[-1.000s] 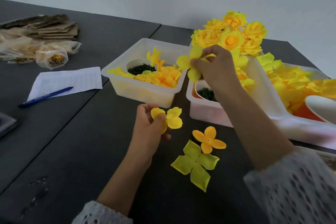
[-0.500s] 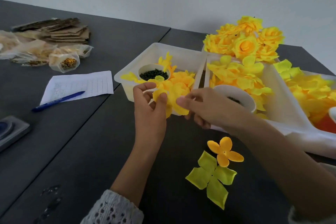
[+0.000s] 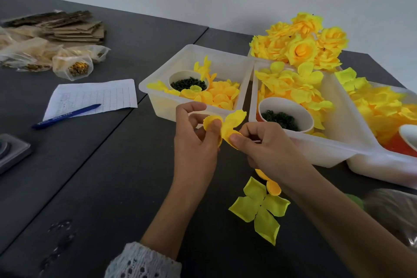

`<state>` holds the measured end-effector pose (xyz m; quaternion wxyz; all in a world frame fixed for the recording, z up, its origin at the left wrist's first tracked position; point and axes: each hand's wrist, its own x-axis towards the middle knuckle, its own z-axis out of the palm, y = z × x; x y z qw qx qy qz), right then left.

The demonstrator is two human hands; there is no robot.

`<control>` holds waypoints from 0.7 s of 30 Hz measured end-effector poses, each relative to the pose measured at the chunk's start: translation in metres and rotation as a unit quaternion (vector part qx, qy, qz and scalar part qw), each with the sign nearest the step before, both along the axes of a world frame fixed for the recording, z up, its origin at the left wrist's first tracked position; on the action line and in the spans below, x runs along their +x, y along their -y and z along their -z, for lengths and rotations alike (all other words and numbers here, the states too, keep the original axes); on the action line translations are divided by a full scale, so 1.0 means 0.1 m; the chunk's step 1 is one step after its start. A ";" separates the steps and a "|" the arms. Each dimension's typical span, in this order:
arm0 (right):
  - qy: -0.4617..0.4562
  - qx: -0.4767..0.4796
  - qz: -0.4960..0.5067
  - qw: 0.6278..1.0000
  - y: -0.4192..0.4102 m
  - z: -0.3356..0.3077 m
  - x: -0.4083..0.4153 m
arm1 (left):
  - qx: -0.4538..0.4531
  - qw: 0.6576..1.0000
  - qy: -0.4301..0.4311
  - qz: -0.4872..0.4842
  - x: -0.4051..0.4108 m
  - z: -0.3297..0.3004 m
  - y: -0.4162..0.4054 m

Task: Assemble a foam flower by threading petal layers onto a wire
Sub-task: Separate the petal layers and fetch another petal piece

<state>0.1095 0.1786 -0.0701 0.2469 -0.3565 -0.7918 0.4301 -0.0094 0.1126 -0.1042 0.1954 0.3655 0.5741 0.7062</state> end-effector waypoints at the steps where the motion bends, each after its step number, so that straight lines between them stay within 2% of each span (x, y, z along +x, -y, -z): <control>1: -0.006 -0.005 0.000 1.000 0.03 0.01 0.02 | -0.004 1.000 -0.004 0.005 0.01 0.01 0.03; 10: -0.008 -0.016 0.009 1.000 0.26 0.10 0.25 | -0.046 0.998 0.017 0.028 0.15 0.05 0.29; 15: 0.007 -0.025 0.032 0.999 0.31 0.16 0.42 | -0.064 0.995 -0.010 0.077 0.26 0.03 0.40; 19: 0.024 -0.036 0.044 0.998 0.34 0.19 0.54 | -0.057 0.989 -0.113 0.073 0.37 0.02 0.48; 21: 0.033 -0.029 0.048 0.998 0.36 0.19 0.59 | -0.052 0.973 -0.221 0.049 0.40 0.03 0.51</control>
